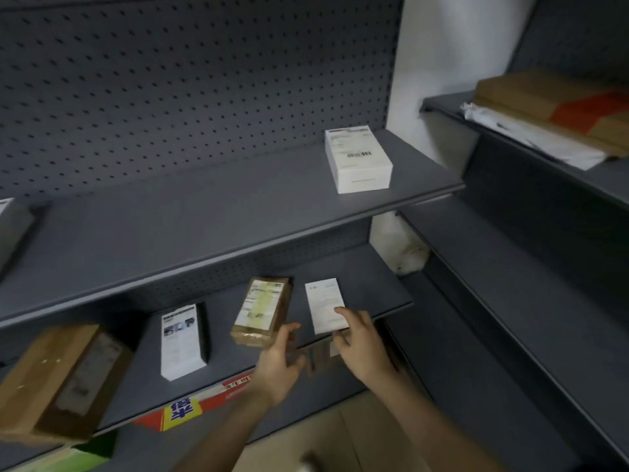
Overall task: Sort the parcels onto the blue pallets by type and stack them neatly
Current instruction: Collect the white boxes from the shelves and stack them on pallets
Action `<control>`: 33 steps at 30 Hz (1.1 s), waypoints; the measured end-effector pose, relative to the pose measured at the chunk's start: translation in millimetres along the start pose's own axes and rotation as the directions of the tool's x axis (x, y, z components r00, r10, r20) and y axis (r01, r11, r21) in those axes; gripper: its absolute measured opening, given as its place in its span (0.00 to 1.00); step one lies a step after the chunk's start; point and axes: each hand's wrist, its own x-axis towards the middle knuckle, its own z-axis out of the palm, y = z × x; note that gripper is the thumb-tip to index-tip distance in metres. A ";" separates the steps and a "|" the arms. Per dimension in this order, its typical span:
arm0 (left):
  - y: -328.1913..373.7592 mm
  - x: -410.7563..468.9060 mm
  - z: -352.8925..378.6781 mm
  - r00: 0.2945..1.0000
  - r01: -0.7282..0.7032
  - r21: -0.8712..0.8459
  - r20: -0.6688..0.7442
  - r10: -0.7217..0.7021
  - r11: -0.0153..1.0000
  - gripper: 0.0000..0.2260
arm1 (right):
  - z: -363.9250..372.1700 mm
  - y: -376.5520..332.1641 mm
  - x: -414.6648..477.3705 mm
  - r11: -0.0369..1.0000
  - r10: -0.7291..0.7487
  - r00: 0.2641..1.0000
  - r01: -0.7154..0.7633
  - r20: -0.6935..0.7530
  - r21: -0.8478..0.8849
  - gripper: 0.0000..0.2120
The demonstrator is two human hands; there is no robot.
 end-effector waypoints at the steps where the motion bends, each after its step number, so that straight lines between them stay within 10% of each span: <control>1: -7.4 11.6 11.0 1.000 0.002 0.011 0.005 -0.002 1.000 0.23 | 4.9 14.7 6.2 1.000 0.016 1.000 -0.016 0.001 0.000 0.22; 17: -131.8 163.3 139.6 1.000 0.020 0.152 0.008 -0.022 0.988 0.30 | 136.4 165.1 119.1 0.996 0.085 0.983 -0.086 0.162 -0.001 0.29; 33: -24.7 -19.6 -35.7 0.972 0.017 0.067 -0.236 -0.001 0.998 0.22 | 39.3 -58.3 -6.1 0.992 -0.125 0.976 0.128 0.176 -0.007 0.25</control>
